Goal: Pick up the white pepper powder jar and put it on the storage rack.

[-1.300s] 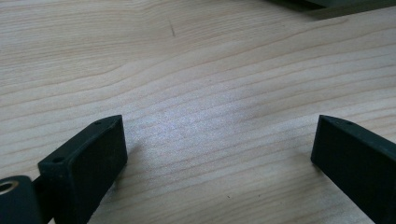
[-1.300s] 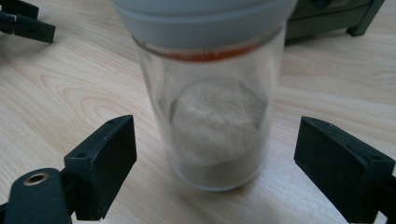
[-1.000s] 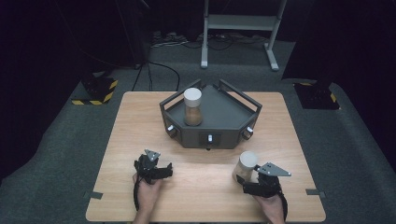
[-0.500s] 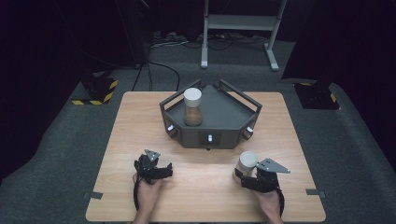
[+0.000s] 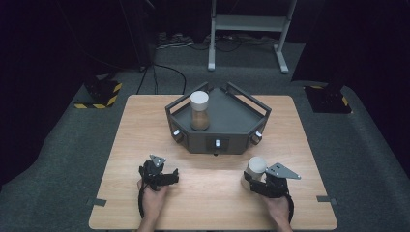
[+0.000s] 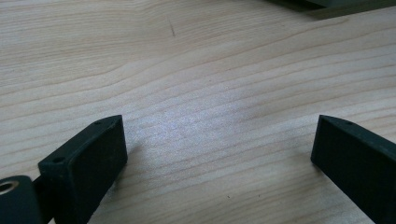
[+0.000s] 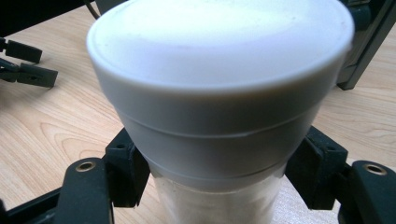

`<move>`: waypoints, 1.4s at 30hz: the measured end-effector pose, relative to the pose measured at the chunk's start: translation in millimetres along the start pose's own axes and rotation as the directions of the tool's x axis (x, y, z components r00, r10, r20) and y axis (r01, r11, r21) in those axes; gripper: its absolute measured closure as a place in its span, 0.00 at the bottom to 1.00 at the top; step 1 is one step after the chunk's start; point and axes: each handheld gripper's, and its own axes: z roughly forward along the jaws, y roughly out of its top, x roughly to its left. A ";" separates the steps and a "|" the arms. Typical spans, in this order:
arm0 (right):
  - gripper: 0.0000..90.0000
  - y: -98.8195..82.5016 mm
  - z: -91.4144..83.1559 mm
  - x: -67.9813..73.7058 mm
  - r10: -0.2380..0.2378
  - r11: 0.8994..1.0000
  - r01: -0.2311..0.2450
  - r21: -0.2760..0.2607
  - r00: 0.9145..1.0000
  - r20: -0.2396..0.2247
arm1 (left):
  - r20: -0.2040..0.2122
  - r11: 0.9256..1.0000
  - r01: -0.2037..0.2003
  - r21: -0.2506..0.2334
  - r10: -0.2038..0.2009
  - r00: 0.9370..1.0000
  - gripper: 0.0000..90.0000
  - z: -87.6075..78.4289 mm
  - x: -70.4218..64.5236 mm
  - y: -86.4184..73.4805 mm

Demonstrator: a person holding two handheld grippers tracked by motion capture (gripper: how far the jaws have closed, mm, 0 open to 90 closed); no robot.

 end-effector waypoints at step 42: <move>0.37 9.9 -11.4 -3.3 -0.011 0.999 0.012 -0.034 1.000 0.017 | 0.000 1.000 0.000 0.000 0.000 1.000 0.04 0.0 -0.1 0.1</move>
